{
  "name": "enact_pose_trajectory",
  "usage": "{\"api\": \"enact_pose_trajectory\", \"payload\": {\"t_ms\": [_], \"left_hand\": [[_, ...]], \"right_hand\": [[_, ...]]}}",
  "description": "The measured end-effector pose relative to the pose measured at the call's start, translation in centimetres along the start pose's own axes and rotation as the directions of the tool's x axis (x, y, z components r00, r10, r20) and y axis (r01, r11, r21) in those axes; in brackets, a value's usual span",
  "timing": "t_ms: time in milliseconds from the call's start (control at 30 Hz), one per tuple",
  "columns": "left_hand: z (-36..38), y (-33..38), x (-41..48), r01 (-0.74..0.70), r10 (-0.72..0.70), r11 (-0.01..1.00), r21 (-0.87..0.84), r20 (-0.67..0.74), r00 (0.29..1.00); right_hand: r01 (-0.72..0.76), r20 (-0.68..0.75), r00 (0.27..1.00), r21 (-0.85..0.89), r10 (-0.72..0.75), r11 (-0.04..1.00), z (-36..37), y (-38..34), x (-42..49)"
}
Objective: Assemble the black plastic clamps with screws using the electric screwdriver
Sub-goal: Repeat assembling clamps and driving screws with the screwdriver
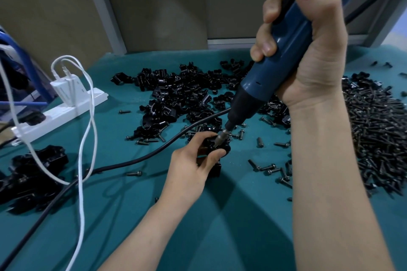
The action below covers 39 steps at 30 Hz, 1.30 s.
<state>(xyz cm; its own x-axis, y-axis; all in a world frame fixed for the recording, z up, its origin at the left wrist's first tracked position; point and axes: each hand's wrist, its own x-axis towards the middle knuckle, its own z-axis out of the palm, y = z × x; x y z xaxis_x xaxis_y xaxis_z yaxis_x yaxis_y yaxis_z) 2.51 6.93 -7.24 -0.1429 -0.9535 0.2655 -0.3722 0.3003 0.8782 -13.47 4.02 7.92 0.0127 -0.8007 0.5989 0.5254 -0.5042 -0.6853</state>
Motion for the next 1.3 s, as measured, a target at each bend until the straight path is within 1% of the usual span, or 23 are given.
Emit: {"api": "enact_pose_trajectory", "payload": {"t_ms": [367, 700, 967, 1300], "left_hand": [[-0.2, -0.2, 0.0, 0.021, -0.02, 0.999, 0.042, -0.011, 1.0], [-0.2, -0.2, -0.2, -0.011, 0.011, 1.0, 0.014, 0.004, 1.0], [-0.2, 0.0, -0.1, 0.009, -0.009, 1.0, 0.006, 0.014, 1.0], [-0.4, 0.4, -0.2, -0.022, 0.023, 1.0, -0.019, 0.011, 1.0]], "right_hand": [[0.003, 0.004, 1.0, 0.012, -0.003, 1.0, 0.0, 0.0, 0.0], [0.001, 0.023, 1.0, -0.041, 0.0, 0.999, 0.8, -0.1, 0.1], [-0.015, 0.012, 1.0, -0.028, 0.015, 0.999, 1.0, -0.1, 0.1], [-0.027, 0.025, 0.999, -0.04, 0.029, 0.999, 1.2, 0.1, 0.1]]}}
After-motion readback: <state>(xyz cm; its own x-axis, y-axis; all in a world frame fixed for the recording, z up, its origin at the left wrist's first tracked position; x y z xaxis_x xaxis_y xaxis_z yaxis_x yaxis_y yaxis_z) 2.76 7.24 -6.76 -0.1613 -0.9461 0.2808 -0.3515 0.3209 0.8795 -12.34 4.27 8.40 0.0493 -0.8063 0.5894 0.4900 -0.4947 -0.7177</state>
